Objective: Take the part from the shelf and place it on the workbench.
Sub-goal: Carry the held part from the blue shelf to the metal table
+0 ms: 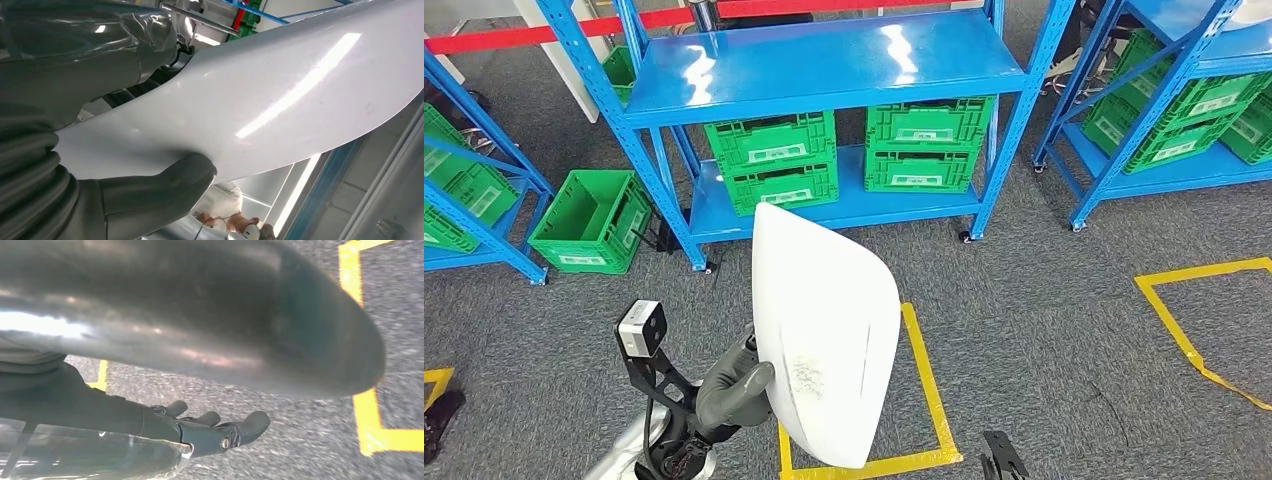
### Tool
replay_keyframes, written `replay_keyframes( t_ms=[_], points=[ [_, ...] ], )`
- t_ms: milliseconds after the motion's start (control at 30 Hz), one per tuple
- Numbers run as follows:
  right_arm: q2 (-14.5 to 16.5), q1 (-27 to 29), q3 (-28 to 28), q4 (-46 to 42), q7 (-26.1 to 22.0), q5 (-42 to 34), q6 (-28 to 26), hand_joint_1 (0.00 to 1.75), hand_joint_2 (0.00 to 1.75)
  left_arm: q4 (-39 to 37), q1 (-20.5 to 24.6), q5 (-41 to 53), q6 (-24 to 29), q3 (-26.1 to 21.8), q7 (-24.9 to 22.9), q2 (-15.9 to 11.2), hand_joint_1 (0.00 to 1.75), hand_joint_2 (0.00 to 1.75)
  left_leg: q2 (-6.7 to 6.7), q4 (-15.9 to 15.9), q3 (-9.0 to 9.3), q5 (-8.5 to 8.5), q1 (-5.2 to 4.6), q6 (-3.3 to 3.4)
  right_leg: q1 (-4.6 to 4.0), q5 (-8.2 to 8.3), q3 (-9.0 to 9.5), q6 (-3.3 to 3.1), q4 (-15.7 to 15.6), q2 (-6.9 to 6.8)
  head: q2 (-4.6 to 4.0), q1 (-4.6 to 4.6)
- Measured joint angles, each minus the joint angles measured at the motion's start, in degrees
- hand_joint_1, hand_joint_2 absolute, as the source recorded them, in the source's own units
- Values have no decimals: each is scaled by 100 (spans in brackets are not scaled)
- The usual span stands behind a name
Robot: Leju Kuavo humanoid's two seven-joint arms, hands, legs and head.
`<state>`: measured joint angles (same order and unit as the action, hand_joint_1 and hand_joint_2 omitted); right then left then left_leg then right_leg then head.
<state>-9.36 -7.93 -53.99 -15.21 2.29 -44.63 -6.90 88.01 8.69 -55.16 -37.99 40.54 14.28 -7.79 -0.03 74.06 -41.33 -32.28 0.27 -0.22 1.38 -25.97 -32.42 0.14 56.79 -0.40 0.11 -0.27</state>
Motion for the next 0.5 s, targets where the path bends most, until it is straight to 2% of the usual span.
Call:
replay_keyframes(
  t_ms=[33,67,100,133,167,200,233,300,333,367,433,467,500],
  points=[
    [4,11,0,0,-1,1,-7,0,0,4,-10,20,-1,-2,-3,-7,175,175,0,-32,144,115,0,10,-4,55,-78,12,6,-1,0,-1],
    [10,21,1,-2,-3,2,-16,0,0,12,-16,42,-1,-5,-7,-13,175,175,-2,-285,396,263,-4,39,-8,108,-144,23,10,0,0,-1],
    [25,30,1,-10,-5,4,-24,0,0,29,-17,56,2,-13,-9,-16,175,175,-9,-698,720,348,-13,86,-10,156,-194,37,12,1,0,-1],
    [39,35,3,-22,-10,9,-32,0,0,53,-15,68,5,-25,-10,-19,175,175,-13,-1160,1044,357,-28,139,-17,204,-228,63,13,3,0,0],
    [59,39,4,-36,-15,17,-39,0,0,78,-10,74,10,-39,-10,-21,175,175,-17,-1537,1293,313,-50,184,-14,253,-250,98,8,5,0,1],
    [74,42,5,-49,-18,26,-43,0,0,98,-7,75,16,-51,-9,-25,175,175,-20,-1770,1429,256,-76,222,-1,301,-266,145,-1,4,0,0],
    [83,45,7,-56,-20,34,-48,0,0,110,-7,77,20,-61,-8,-30,175,175,-18,-1869,1468,247,-103,251,11,355,-276,196,-20,3,0,-1],
    [92,52,7,-62,-19,51,-48,0,0,118,-12,80,26,-68,-5,-42,175,175,4,-1975,1426,396,-111,332,12,390,-329,252,-35,9,0,-1],
    [97,53,8,-65,-15,65,-47,0,0,123,-13,84,29,-71,0,-46,175,175,19,-2029,1386,494,-102,386,1,290,-397,236,52,16,0,8],
    [98,53,9,-68,-11,81,-46,0,0,128,-15,90,35,-74,10,-47,175,175,34,-2078,1327,594,-90,426,-10,96,-502,200,265,23,0,15],
    [97,51,10,-72,-3,119,-46,0,0,133,-30,122,58,-86,42,-51,175,175,42,-2080,1164,740,-98,469,1,-395,-745,143,993,30,0,24],
    [95,50,11,-73,4,139,-46,0,0,134,-48,141,73,-93,63,-55,175,175,43,-2068,1068,804,-103,463,9,-548,-826,164,1375,31,0,21],
    [93,47,11,-73,17,165,-45,0,0,134,-64,162,83,-100,85,-59,175,175,43,-2050,974,863,-103,455,21,-593,-842,219,1630,32,0,20]
  ],
)
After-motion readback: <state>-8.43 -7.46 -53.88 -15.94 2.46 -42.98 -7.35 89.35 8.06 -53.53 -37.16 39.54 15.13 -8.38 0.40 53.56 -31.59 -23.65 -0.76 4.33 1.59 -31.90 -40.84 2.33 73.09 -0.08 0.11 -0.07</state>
